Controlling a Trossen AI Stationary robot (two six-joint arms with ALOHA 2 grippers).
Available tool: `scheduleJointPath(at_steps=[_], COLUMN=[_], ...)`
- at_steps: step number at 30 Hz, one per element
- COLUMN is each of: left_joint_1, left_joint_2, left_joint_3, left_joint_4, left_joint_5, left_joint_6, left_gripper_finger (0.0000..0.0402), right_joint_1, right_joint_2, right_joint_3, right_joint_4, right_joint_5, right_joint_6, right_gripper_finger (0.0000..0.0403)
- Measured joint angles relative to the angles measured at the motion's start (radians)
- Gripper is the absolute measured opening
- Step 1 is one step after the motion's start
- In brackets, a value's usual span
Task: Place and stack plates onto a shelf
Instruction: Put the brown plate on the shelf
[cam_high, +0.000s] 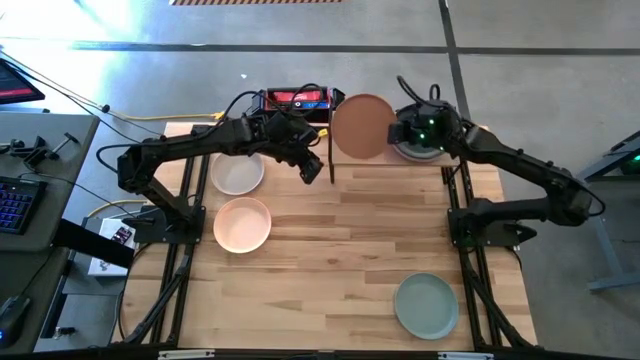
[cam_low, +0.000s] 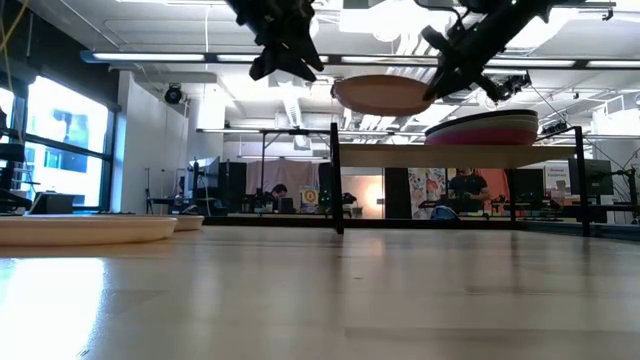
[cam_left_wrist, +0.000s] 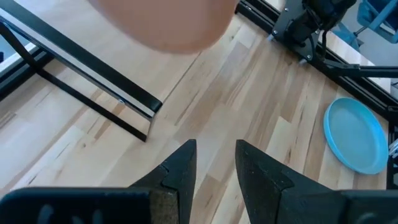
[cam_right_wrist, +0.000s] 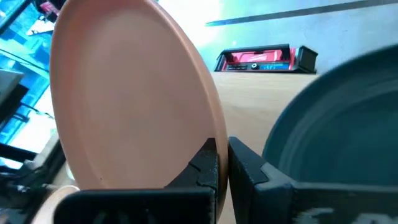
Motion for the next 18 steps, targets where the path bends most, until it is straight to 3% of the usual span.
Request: scheduleJointPath(at_steps=[8,18], left_joint_1=[0.004,0.004], left_joint_2=[0.000,0.000], left_joint_3=[0.000,0.000], left_joint_4=[0.000,-0.003], left_joint_5=[-0.001,-0.003], left_joint_6=[0.018,0.018], left_gripper_finger=[0.0102,0.0102], right_joint_1=[-0.027,-0.067], right_joint_2=[0.078,0.085], right_joint_3=[0.000,0.000], right_joint_4=[0.026,-0.021], right_joint_5=[-0.025,-0.010], right_joint_6=[-0.137,-0.164], right_gripper_finger=[0.0000,0.0000])
